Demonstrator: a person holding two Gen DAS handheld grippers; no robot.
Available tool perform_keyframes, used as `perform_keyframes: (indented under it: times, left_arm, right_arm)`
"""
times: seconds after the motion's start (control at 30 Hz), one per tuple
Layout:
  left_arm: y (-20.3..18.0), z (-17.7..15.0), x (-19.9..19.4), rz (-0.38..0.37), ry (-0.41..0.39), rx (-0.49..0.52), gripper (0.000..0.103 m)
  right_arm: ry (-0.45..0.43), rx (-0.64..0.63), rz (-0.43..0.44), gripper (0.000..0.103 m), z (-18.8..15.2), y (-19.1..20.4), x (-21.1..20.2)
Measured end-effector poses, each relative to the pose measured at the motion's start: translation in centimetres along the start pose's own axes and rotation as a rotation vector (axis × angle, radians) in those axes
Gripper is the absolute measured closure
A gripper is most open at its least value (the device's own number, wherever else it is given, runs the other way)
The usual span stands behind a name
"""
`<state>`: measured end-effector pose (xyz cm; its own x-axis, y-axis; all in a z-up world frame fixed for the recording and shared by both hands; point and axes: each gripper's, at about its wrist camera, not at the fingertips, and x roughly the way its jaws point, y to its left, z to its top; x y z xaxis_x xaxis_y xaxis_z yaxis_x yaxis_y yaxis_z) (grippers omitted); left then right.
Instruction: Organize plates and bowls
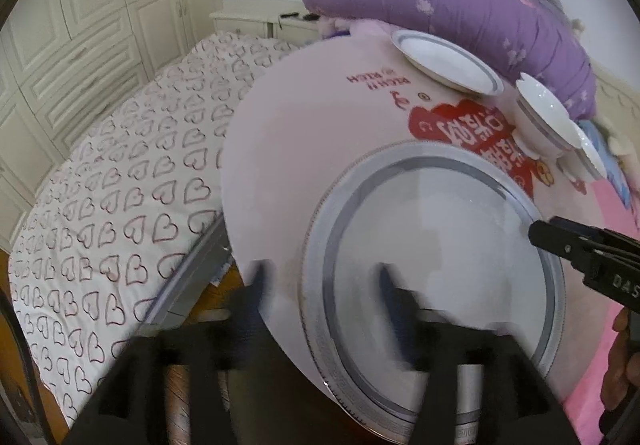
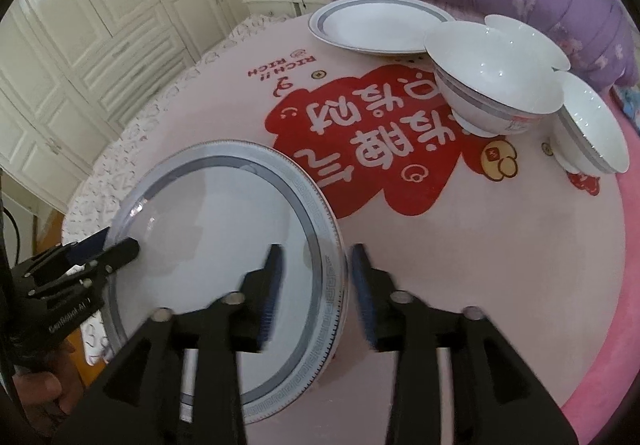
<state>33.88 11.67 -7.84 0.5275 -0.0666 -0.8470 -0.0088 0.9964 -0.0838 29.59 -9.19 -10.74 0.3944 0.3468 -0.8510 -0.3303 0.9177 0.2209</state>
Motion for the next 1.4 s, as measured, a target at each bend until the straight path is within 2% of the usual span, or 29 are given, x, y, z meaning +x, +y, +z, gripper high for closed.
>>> perform_keyframes:
  times: [0.03, 0.07, 0.13, 0.17, 0.2, 0.57, 0.9, 1.17, 1.4]
  left_arm:
    - [0.0, 0.1, -0.4, 0.009, -0.019, -0.001, 0.011]
    - [0.0, 0.2, -0.7, 0.014, -0.035, 0.001, 0.009]
    - [-0.2, 0.4, -1.1, 0.019, -0.052, 0.006, 0.001]
    - [-0.3, 0.4, -1.3, 0.020, -0.055, 0.002, 0.001]
    - [-0.2, 0.6, -1.4, 0.018, -0.062, -0.005, 0.001]
    - [0.0, 2.0, -4.3, -0.020, -0.110, -0.056, 0.001]
    - [0.4, 5.2, -7.7, -0.121, -0.173, -0.066, 0.001]
    - [0.2, 10.8, -7.0, -0.144, -0.187, -0.065, 0.001]
    - [-0.9, 17.2, -2.5, -0.138, -0.155, -0.062, 0.001]
  right_arm:
    - [-0.010, 0.006, 0.004, 0.028, 0.0, -0.1, -0.1]
    - [-0.021, 0.012, 0.010, 0.019, 0.1, -0.2, -0.2]
    - [-0.040, 0.024, 0.023, 0.011, 0.2, -0.4, -0.5]
    - [-0.047, 0.030, 0.023, 0.003, 0.3, -0.5, -0.6]
    - [-0.059, 0.036, 0.024, 0.000, 0.5, -0.7, -0.7]
    - [-0.147, 0.073, 0.064, 0.000, 2.0, -1.5, -3.2]
    - [-0.201, 0.075, 0.095, 0.000, 3.6, -2.1, -5.8]
    - [-0.245, 0.061, 0.076, 0.000, 8.4, -3.7, -7.1]
    - [-0.221, 0.059, 0.066, 0.000, 15.7, -6.0, -5.5]
